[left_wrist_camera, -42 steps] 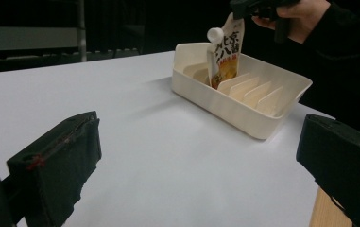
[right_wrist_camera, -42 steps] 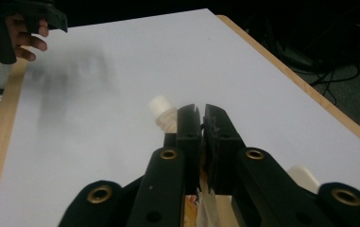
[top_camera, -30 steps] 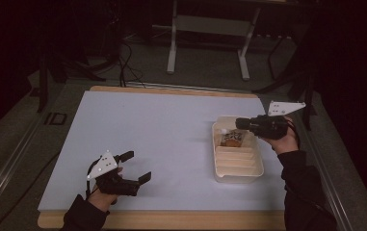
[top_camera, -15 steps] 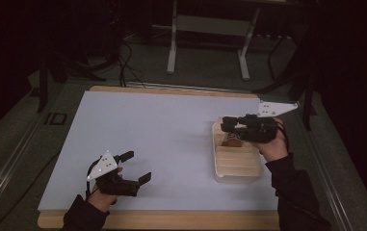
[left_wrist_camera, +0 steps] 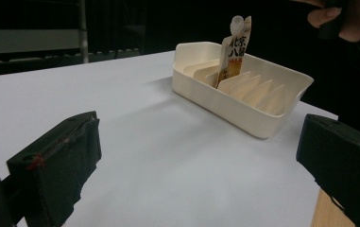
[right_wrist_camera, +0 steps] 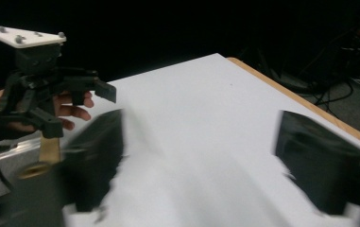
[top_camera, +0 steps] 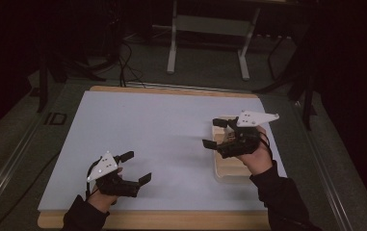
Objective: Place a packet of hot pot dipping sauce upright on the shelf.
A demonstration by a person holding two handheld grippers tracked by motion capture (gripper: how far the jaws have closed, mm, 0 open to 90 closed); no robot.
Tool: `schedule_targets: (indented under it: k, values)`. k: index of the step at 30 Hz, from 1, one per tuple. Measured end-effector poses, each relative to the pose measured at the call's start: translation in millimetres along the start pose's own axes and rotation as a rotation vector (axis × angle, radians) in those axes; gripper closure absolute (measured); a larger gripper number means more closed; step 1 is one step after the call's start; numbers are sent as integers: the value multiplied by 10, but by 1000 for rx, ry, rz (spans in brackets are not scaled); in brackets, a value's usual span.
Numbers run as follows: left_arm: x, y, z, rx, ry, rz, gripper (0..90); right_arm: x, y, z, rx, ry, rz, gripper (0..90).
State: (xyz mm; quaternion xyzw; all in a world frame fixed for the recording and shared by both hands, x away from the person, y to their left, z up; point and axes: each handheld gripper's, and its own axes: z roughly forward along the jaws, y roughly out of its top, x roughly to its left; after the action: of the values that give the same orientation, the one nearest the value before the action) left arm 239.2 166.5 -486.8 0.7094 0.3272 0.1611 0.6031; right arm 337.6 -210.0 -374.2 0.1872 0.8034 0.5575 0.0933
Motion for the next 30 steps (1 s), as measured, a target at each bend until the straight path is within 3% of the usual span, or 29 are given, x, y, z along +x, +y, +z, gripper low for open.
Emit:
schedule_targets:
  k: [4, 14, 20, 30]
  values:
    - [-2, -3, 4, 4, 0, 6, 7, 76, -71, 53, 7, -33, -26, 106]
    - [2, -9, -3, 7, 6, 6, 7, 288, -237, 114, 21, -6, 7, 127]
    - [-6, -8, -8, 8, 7, 11, 7, 438, -343, 145, 45, 39, 35, 115]
    - [-11, -11, -12, 8, 4, 11, 7, 632, -470, 117, 31, 59, 30, 115]
